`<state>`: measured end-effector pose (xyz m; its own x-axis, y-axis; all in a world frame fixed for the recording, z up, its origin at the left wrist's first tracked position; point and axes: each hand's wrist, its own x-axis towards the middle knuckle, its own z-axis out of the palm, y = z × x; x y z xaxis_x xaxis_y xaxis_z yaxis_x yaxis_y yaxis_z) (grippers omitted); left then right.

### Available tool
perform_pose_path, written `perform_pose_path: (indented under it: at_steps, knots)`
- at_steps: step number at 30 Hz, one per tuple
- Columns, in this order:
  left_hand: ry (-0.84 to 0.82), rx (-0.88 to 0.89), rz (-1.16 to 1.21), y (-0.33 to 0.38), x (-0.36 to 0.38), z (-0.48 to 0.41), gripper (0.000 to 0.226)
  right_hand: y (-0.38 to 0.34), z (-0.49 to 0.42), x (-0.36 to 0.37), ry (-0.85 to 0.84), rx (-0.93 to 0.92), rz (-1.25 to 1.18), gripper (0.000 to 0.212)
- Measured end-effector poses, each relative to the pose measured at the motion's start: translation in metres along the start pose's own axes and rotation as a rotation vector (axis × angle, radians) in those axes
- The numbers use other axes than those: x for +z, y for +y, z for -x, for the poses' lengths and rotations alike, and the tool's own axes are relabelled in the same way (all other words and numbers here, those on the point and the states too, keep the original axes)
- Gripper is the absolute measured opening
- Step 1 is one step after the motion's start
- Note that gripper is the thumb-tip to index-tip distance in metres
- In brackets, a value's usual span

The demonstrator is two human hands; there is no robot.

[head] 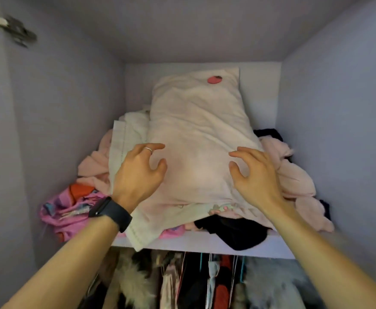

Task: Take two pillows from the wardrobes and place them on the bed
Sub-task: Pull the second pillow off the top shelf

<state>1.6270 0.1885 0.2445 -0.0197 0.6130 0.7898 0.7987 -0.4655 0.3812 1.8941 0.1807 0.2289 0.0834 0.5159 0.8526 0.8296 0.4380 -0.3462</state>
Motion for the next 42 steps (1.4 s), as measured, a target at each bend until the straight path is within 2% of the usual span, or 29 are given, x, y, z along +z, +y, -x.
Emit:
perform_pose_path:
  at_steps: [3,6,10,12,14,18,24,28,36,42]
  knots:
    - [-0.026,-0.106,0.003,-0.016,0.008,-0.05,0.04,0.015,-0.057,0.012,0.024,-0.044,0.061,0.027]
    - [-0.059,-0.173,0.026,-0.03,0.026,-0.101,0.045,0.034,-0.112,0.031,-0.011,0.041,0.093,0.036]
    - [-0.12,-0.314,0.08,-0.041,0.058,-0.168,0.063,0.063,-0.186,0.057,-0.214,0.327,0.171,0.069]
    - [-0.137,-0.356,0.104,-0.039,0.077,-0.196,0.075,0.075,-0.216,0.069,-0.291,0.464,0.132,0.087]
    - [-0.164,-0.39,0.1,-0.034,0.098,-0.218,0.087,0.085,-0.234,0.085,-0.323,0.527,0.077,0.101]
    - [-0.168,-0.456,-0.047,-0.038,0.135,-0.229,0.105,0.103,-0.229,0.122,-0.298,0.567,0.098,0.119]
    - [-0.047,-0.425,-0.186,-0.052,0.159,-0.226,0.108,0.117,-0.222,0.142,-0.224,0.526,0.141,0.132]
    - [-0.024,-0.399,-0.19,-0.052,0.159,-0.227,0.103,0.12,-0.224,0.144,-0.19,0.511,0.115,0.128]
    - [-0.009,-0.261,-0.062,-0.047,0.154,-0.226,0.081,0.115,-0.223,0.143,-0.13,0.448,0.151,0.09]
    - [0.049,-0.177,0.075,-0.033,0.13,-0.223,0.066,0.076,-0.226,0.104,-0.095,0.367,0.178,0.075]
